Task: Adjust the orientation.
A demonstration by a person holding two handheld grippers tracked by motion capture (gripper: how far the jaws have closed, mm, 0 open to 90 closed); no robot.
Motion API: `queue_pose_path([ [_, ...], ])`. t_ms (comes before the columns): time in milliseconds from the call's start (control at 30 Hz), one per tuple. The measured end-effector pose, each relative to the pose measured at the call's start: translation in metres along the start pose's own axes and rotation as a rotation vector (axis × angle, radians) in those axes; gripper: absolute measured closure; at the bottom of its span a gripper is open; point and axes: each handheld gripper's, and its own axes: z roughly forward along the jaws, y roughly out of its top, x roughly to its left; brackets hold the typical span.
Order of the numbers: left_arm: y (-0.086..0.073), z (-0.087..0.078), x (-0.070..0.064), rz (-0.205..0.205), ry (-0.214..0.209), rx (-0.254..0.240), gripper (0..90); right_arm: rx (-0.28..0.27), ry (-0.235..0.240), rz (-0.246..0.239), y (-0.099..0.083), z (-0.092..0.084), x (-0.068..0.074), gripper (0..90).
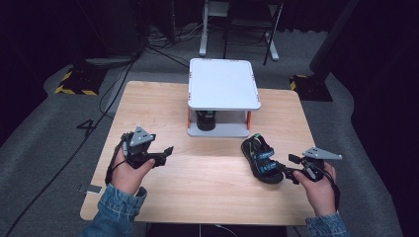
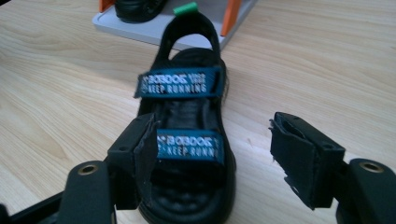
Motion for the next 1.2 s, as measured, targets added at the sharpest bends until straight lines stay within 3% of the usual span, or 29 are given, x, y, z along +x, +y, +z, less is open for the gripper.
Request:
queue_pose_path([
  [233,-0.016,-0.015,0.028,-0.054,0.058,0.024,23.2,0.001,0.040,-0.017,0.016,0.017,0.012,30.6],
  [433,-0.027,-0.017,0.037,-0.078,0.086,0.030,23.4,-0.029,0.037,0.004,0.031,0.034,0.022,24.5],
  [533,-0.028,-0.017,0.039,-0.083,0.090,0.031,23.5,-0.048,0.017,0.016,0.036,0.044,0.026,22.0],
  [600,-0.030,-0.017,0.039,-0.083,0.093,0.034,23.5,-0.054,-0.013,0.010,0.039,0.053,0.027,18.8],
  [667,-0.031,-0.017,0.040,-0.084,0.093,0.040,23.5,-0.069,-0.053,0.035,0.043,0.063,0.028,18.7],
  [767,-0.032,-0.016,0.040,-0.089,0.096,0.044,23.6,-0.039,-0.072,0.044,0.048,0.078,0.028,18.3],
  [1000,-0.034,-0.015,0.043,-0.089,0.103,0.051,23.5,0.064,-0.116,0.022,0.063,0.104,0.029,29.4],
  [1100,-0.034,-0.015,0.044,-0.088,0.104,0.055,23.6,0.113,-0.131,0.005,0.065,0.109,0.029,39.8],
  [1200,-0.034,-0.014,0.045,-0.091,0.106,0.052,23.6,0.130,-0.124,0.026,0.066,0.108,0.026,52.9],
])
